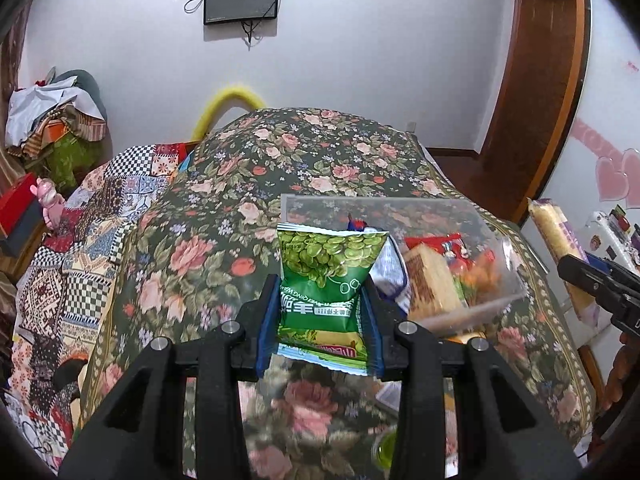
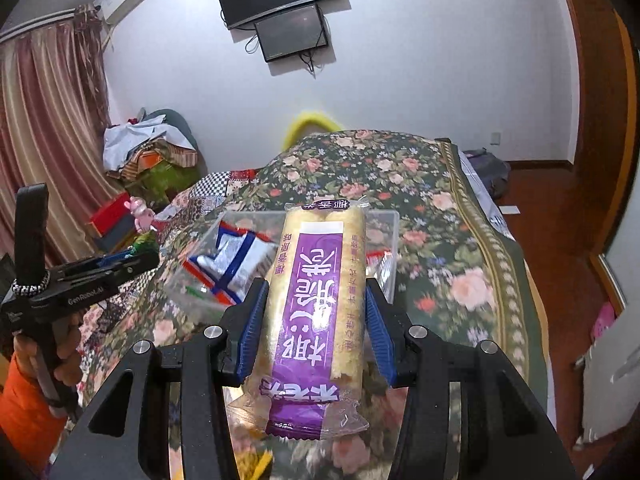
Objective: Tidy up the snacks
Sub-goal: 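Carry both packs over the clear box and release them inside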
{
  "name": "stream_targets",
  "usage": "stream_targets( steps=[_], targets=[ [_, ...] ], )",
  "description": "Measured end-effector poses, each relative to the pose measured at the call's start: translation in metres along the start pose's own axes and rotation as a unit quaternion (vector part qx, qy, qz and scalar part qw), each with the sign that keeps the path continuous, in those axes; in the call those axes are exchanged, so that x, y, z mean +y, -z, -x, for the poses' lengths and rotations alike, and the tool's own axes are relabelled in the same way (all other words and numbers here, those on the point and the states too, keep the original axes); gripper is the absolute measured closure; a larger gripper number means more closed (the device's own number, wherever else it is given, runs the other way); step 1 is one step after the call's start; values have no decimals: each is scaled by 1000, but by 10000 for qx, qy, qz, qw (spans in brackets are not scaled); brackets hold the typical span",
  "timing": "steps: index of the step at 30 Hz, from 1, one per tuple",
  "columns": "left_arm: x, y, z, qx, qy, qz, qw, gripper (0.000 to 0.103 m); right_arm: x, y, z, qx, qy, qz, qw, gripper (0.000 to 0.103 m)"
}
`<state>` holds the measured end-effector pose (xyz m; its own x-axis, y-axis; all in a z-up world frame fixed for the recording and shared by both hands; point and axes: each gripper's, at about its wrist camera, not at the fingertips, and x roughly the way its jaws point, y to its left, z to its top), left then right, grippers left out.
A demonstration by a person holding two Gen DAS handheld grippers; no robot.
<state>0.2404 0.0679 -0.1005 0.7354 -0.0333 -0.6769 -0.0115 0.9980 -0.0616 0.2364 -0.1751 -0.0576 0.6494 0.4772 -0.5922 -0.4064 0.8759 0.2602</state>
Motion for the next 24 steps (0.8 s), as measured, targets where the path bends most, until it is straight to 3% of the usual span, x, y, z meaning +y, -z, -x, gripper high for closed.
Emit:
stream_targets(
  steps=[12, 24],
  targets=[
    [0, -31, -53, 318, 35, 216, 9993, 65, 1, -29, -68, 358, 151, 181, 9991, 59],
    [1, -28, -76, 609, 121, 272, 9977, 63, -2, -23, -107, 829, 357, 285, 9955, 59]
  ],
)
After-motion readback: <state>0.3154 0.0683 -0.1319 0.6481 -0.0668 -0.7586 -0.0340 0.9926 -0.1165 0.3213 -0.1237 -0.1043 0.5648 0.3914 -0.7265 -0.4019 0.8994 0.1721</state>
